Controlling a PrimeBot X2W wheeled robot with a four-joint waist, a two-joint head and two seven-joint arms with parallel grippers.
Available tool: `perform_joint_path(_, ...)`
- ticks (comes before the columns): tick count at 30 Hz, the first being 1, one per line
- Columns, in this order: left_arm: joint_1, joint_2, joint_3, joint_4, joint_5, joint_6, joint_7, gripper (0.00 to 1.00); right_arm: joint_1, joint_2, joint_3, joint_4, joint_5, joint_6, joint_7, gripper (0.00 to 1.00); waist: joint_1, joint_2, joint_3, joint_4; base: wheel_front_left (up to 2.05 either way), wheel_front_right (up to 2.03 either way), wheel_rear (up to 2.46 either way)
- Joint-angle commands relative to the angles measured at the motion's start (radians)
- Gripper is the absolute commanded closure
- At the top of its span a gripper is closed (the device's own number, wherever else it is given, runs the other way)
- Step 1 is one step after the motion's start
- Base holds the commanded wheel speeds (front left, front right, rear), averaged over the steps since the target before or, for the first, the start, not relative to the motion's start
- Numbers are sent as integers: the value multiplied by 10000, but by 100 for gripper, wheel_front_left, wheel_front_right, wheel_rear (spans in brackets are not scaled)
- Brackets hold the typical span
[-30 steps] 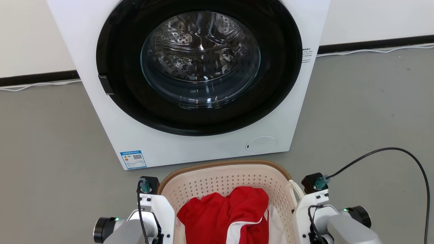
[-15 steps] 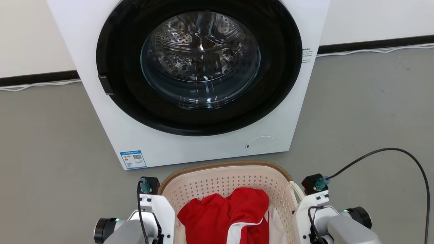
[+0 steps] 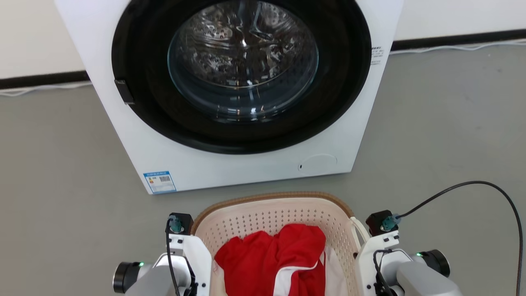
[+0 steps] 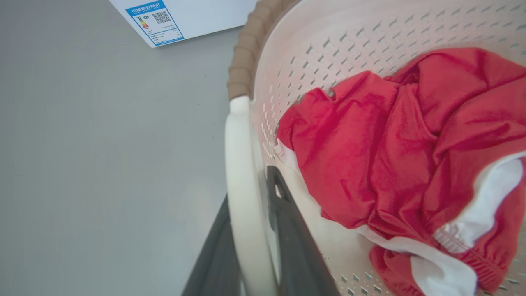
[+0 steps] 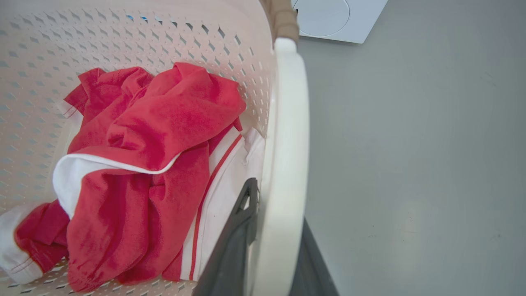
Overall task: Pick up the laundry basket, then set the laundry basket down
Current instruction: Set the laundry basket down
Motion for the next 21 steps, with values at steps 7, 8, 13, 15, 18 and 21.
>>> perform_joint_path(7, -1245, 152, 43, -155, 177, 74, -629, 100, -840, 183, 292, -341, -213, 163, -745, 100, 0, 0, 1265, 120, 0, 0, 0)
perform_joint_path(8, -1356, 152, 30, -156, 201, 93, -689, 100, -946, 183, 290, -350, -245, 163, -868, 100, 0, 0, 1460, 143, 0, 0, 0)
perform_joint_path(13, -2020, 155, -14, -163, 307, 202, -902, 100, -1613, 183, 276, -295, -488, 163, -1523, 100, 0, 0, 2557, 259, 0, 0, 0)
perform_joint_path(15, -2177, 161, -19, -166, 328, 221, -940, 100, -1764, 183, 266, -281, -539, 163, -1658, 100, 0, 0, 2802, 287, 0, 0, 0)
perform_joint_path(18, -2678, 168, -23, -189, 386, 299, -1084, 100, -2204, 183, 239, -202, -693, 163, -2041, 100, 0, 0, 3575, 380, 0, 0, 0)
perform_joint_path(21, -3160, 167, -6, -222, 431, 409, -1304, 100, -2614, 183, 224, -91, -845, 163, -2372, 100, 0, 0, 4350, 464, 0, 0, 0)
